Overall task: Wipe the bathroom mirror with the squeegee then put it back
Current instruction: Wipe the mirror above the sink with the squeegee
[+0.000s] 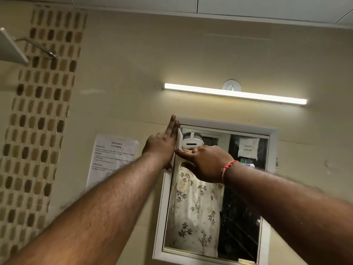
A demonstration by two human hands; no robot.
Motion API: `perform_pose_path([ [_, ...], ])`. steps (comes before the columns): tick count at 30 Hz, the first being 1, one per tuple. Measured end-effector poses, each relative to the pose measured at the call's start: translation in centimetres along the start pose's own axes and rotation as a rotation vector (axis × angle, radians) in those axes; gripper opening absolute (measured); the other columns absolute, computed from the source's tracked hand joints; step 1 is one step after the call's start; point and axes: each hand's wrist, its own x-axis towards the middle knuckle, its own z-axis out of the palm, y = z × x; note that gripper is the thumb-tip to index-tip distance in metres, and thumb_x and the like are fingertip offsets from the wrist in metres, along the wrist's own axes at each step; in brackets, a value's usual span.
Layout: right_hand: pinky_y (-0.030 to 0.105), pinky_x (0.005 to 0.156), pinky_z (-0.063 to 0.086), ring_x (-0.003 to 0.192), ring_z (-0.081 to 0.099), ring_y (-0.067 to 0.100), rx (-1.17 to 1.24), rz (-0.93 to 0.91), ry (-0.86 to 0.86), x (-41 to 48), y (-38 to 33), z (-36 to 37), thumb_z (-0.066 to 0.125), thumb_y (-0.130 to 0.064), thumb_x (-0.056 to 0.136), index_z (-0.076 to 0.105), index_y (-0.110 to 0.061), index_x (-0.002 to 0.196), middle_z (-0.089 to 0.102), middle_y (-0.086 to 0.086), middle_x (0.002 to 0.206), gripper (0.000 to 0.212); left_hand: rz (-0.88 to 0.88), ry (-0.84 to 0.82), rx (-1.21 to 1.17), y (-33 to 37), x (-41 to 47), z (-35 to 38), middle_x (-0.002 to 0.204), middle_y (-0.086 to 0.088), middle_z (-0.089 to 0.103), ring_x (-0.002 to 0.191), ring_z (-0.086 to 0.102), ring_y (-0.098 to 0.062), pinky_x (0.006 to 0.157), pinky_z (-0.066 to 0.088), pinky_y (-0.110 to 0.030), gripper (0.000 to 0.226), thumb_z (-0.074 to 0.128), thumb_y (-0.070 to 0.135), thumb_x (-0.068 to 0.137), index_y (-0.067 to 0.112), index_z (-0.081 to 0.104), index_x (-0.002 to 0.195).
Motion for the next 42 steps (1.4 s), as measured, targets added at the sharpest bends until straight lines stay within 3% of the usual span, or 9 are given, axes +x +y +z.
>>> perform_pose_path([
  [3,0.040,0.068,0.059,0.089,0.071,0.028,0.019,0.040,0.029,0.9,0.8,0.9,0.025,-0.055,0.111,0.021,-0.042,0.167,0.074,0.007,0.111,0.057,0.005,-0.027,0.035,0.0,0.0,-0.1,0.165,-0.008,-0.055,0.094,0.052,-0.024,0.075,0.052,-0.037,0.179,0.104,0.046,0.062,0.013,-0.041,0.161],
  [8,0.041,0.069,0.062,0.084,0.071,0.024,0.067,0.060,0.044,1.3,2.0,2.2,0.027,-0.057,0.111,0.023,-0.043,0.165,0.074,0.003,0.103,0.056,-0.024,-0.033,0.082,0.4,-0.1,-0.7,0.180,-0.015,-0.026,0.106,0.057,-0.025,0.086,0.059,-0.039,0.174,0.104,0.047,0.062,0.010,-0.029,0.168],
  [12,0.039,0.066,0.061,0.078,0.070,0.022,0.086,0.053,0.065,1.7,2.2,2.7,0.027,-0.057,0.111,0.025,-0.044,0.165,0.073,0.002,0.096,0.055,-0.024,-0.042,0.082,0.7,-0.2,-1.0,0.178,-0.014,-0.032,0.111,0.059,-0.027,0.090,0.058,-0.040,0.177,0.104,0.048,0.061,0.010,-0.033,0.166],
  [16,0.036,0.063,0.061,0.072,0.068,0.020,0.088,0.064,0.054,1.9,2.1,2.8,0.027,-0.056,0.112,0.025,-0.044,0.166,0.071,0.000,0.090,0.055,-0.031,-0.028,0.065,0.7,-0.2,-0.6,0.167,-0.011,-0.052,0.105,0.059,-0.025,0.085,0.058,-0.038,0.179,0.105,0.044,0.061,0.012,-0.040,0.161],
  [22,0.033,0.058,0.059,0.060,0.061,0.015,0.088,0.086,0.067,1.8,1.9,2.9,0.029,-0.055,0.113,0.027,-0.044,0.165,0.062,-0.004,0.073,0.054,-0.042,-0.041,0.040,0.8,-0.5,-0.6,0.164,-0.008,-0.057,0.098,0.058,-0.023,0.084,0.061,-0.039,0.179,0.105,0.044,0.063,0.016,-0.043,0.160],
  [27,0.034,0.056,0.059,0.059,0.060,0.014,0.094,0.098,0.097,0.4,2.9,3.3,0.028,-0.057,0.112,0.028,-0.046,0.165,0.064,-0.005,0.074,0.053,-0.073,-0.044,0.053,1.2,-0.6,-0.8,0.170,-0.008,-0.049,0.099,0.058,-0.023,0.083,0.062,-0.039,0.182,0.104,0.047,0.060,0.017,-0.046,0.159],
  [31,0.037,0.060,0.059,0.068,0.065,0.021,0.089,0.111,0.110,-2.2,5.0,3.5,0.023,-0.061,0.111,0.030,-0.049,0.163,0.070,-0.002,0.087,0.054,-0.063,-0.051,-0.006,1.4,-0.7,-0.4,0.162,-0.002,-0.058,0.092,0.056,-0.021,0.076,0.062,-0.039,0.182,0.106,0.034,0.061,0.021,-0.049,0.156],
  [36,0.043,0.065,0.064,0.086,0.074,0.028,0.112,0.126,0.101,-4.5,7.1,4.9,0.013,-0.067,0.106,0.024,-0.052,0.162,0.077,0.005,0.111,0.059,-0.070,-0.088,0.020,1.8,-1.2,-0.3,0.164,-0.002,-0.056,0.100,0.055,-0.021,0.082,0.060,-0.038,0.176,0.103,0.031,0.068,0.021,-0.048,0.157],
  [42,0.040,0.070,0.064,0.095,0.075,0.024,0.092,0.147,0.094,-8.2,8.9,3.9,0.023,-0.063,0.111,0.030,-0.052,0.163,0.075,0.001,0.123,0.054,-0.063,-0.078,-0.013,2.7,-2.2,-0.6,0.172,-0.003,-0.045,0.102,0.053,-0.021,0.073,0.046,-0.034,0.168,0.099,0.023,0.075,0.023,-0.048,0.158],
])
